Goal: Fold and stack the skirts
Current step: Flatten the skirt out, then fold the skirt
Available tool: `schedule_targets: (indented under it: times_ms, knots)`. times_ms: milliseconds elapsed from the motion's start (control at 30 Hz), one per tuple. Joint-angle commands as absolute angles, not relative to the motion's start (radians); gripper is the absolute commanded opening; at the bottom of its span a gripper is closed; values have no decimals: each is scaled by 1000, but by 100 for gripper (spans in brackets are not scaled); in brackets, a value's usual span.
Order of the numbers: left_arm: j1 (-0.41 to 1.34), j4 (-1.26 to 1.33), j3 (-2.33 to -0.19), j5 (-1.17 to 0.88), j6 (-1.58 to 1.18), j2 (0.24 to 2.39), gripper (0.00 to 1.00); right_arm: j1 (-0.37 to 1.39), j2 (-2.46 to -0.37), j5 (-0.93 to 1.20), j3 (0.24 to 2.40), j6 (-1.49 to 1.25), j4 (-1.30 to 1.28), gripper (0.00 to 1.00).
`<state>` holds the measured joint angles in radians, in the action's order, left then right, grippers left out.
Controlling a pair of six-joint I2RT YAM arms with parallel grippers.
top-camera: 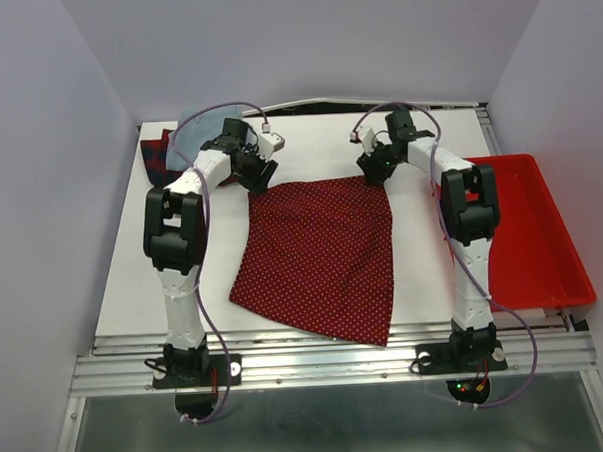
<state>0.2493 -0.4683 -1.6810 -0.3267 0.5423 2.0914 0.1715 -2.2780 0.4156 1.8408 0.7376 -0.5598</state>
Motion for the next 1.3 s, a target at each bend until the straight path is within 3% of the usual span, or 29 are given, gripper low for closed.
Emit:
schedule_targets:
  times_ms: [0,367,400,567,667,767,1033,1267]
  knots:
    - [229,-482,-1727,-336,557,2112,64,170,-2333,471,1882,808,-594,50]
    - [189,-543,-1760,-345,620,2174,49,160,-2364,449,1916,867,-637,10]
    - [189,-545,-1747,-356,623,2174,48,160,-2365,449,1922,867,-643,1]
    - [190,-563,-1749,-396,634,2183,28,160,-2364,426,1954,868,-647,1]
    - [190,-568,-1764,-431,634,2177,8,150,-2362,408,2003,859,-637,1]
    - [192,-561,-1792,-451,617,2163,0,140,-2368,385,2049,824,-606,1]
    - [192,-411,-1813,-381,545,2060,0,130,-2376,311,2232,743,-545,1]
    - [192,-304,-1738,-350,577,1931,0,130,-2243,328,2209,727,-541,1]
